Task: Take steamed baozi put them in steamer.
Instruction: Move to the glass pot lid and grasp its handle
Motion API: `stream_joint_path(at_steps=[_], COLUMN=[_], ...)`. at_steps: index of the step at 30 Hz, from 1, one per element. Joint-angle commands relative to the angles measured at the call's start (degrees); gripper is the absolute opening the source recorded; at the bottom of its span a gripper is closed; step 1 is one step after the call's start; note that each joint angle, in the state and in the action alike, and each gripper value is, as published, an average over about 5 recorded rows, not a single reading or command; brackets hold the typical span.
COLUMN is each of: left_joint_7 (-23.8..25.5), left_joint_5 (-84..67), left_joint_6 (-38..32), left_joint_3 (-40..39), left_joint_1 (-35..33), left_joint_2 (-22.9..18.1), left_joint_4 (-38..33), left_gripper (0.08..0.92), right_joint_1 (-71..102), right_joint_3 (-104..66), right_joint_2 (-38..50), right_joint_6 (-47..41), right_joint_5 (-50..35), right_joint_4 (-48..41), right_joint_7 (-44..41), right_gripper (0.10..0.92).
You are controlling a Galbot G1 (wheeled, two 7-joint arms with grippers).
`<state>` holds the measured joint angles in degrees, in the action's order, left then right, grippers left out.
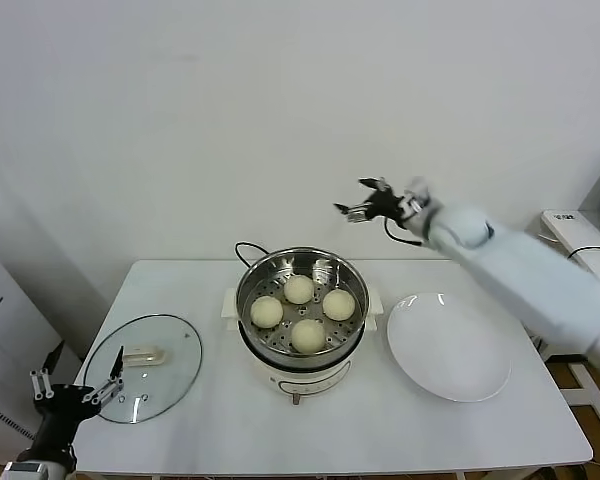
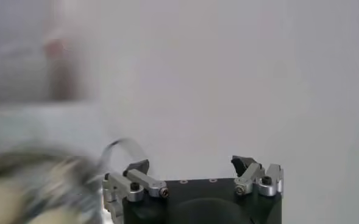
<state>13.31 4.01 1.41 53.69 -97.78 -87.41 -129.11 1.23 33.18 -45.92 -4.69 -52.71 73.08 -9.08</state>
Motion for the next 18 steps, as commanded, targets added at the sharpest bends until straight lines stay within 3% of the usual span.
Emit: stream_joint_path(at_steps=[1, 11, 14, 18], left_joint_7=[-0.1, -0.08, -0.44, -3.46], left_joint_5=[1.61, 7.34, 13.22, 28.75], left_joint_6=[-0.14, -4.44, -10.9, -26.56], left_joint_3=[-1.96, -1.65, -0.21, 3.41], left_joint_1=[1.13, 1.53, 1.57, 1.19], left_joint_2=[0.71, 1.69, 2.25, 4.39], left_joint_4=[2.64, 5.93, 8.57, 15.52], left_gripper=[0.823, 0.823, 0.823, 0.823], right_joint_1=[52.38, 85.85, 92.28, 96.69], right_joint_3=[-48.51, -71.23, -74.06, -75.47], right_joint_2=[1.41, -12.79, -17.35, -21.42], right_joint_6=[11.52, 11.34, 10.52, 9.14], right_joint_5=[3.39, 18.1, 19.23, 19.85], right_joint_4=[9.72, 29.56, 34.02, 38.2], right_joint_7=[16.6, 8.77, 7.71, 8.26], right_gripper=[0.823, 0.823, 0.823, 0.823])
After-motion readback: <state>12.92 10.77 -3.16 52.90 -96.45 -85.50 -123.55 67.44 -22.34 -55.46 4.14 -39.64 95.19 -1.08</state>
